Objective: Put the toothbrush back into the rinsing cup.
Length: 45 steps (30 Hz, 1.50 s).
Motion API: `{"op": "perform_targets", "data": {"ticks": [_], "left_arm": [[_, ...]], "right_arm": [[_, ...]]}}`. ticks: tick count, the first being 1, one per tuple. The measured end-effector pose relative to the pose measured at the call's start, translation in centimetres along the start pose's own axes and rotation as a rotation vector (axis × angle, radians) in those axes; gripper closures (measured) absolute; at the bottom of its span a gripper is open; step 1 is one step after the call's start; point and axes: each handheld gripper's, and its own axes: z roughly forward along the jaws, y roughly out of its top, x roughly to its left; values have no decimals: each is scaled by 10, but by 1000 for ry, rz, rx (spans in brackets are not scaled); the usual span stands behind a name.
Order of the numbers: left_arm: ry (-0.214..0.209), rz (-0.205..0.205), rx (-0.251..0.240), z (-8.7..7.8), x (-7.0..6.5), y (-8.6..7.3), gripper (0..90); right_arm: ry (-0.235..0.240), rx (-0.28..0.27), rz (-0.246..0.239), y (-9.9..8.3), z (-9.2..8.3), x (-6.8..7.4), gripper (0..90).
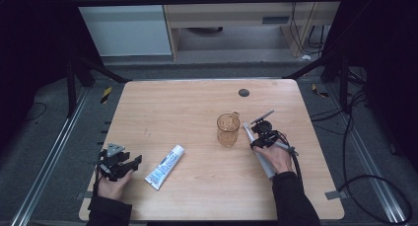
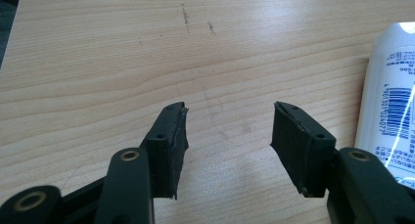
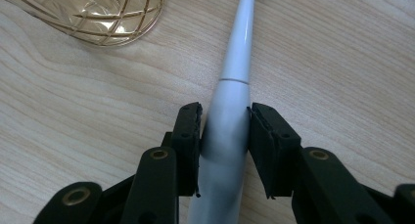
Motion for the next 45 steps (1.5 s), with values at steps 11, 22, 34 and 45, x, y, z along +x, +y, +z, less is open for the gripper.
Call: {"op": "perform_targets", "data": {"ticks": [11,22,34,45], "left_arm": [[0,-1,2,0,0,0,459],[0,-2,2,0,0,0,460],[0,-2,3,0,0,0,459],[2,-2,4,0,-1,0,460]], "right_arm": [[-3,11,7,1,4,1,661],[-30,7,9,1,5,5,674],[-5,-80,35,-6,-21,-2,676],[5,-197,45,-13,-48,-6,678]]}}
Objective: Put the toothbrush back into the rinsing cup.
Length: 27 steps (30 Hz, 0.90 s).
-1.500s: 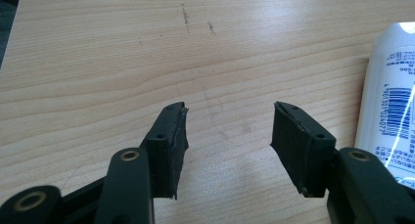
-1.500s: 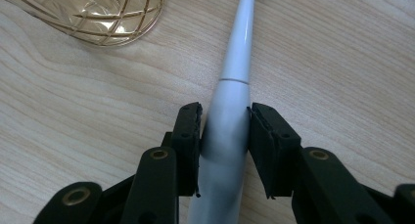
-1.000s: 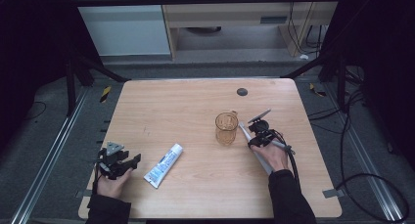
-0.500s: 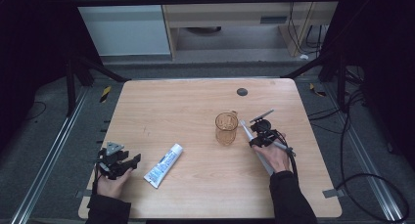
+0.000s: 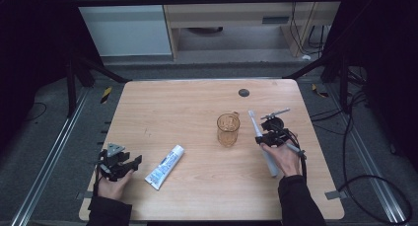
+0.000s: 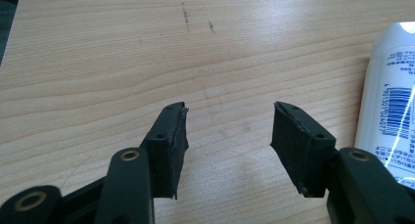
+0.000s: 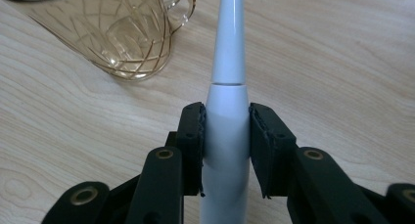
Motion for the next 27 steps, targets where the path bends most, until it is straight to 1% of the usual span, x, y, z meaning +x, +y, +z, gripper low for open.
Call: {"op": "perform_targets", "data": {"ticks": [9,16,20,27], "left_arm": [[0,0,0,0,0,0,460],[2,-1,-3,0,0,0,460],[1,-2,-5,0,0,0,460],[3,0,-6,-1,0,0,460]], "right_arm": [[-6,-92,8,2,-21,-4,678],[-14,-186,26,4,-36,-5,678],[-22,-253,42,5,-43,-5,679],[-44,-385,65,7,-56,-5,678]]}}
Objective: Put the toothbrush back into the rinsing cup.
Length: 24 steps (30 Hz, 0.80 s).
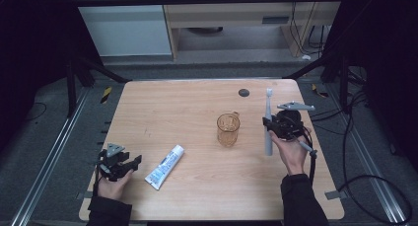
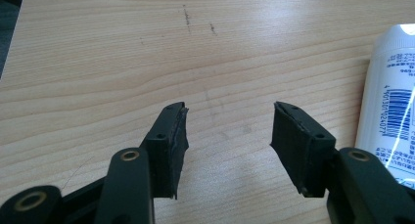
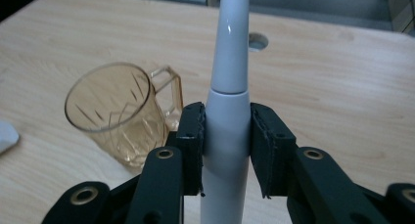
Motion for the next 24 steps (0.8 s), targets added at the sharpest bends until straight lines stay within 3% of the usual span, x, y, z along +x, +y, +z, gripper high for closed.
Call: {"op": "perform_targets", "data": {"ticks": [5,24], "left_arm": [[0,0,-1,0,0,0,460],[2,-3,-4,0,0,0,460]], "right_arm": [[-6,-95,15,5,-7,3,679],[-4,-338,36,27,-18,28,678]]}}
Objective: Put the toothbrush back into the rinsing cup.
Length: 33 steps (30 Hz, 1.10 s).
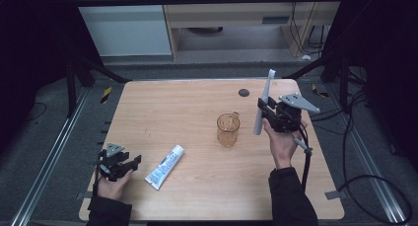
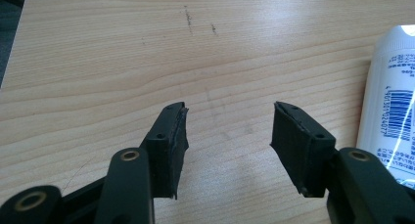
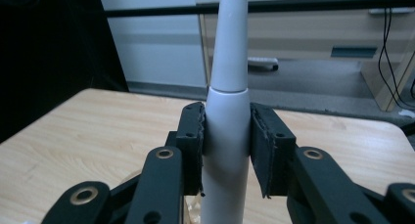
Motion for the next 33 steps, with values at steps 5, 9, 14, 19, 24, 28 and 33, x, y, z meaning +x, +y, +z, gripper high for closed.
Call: {"op": "perform_targets", "data": {"ticks": [5,9,14,19,24,28,33], "left_arm": [[0,0,0,0,0,0,460],[0,-1,-1,0,0,0,460],[1,-3,-2,0,0,0,460],[2,-2,-7,-1,0,0,460],[3,-4,-10,-1,1,0,460],[4,-4,-10,-1,1,0,460],[3,-5,-12,-2,1,0,460]], "right_arm": [[12,-25,-1,10,4,9,679],[18,-35,-4,14,8,15,678],[25,-57,-1,17,13,22,678],[33,-72,6,19,18,28,679],[30,-88,2,17,23,32,678],[28,-96,-3,15,26,36,678],[34,-92,-7,11,30,39,678]]}}
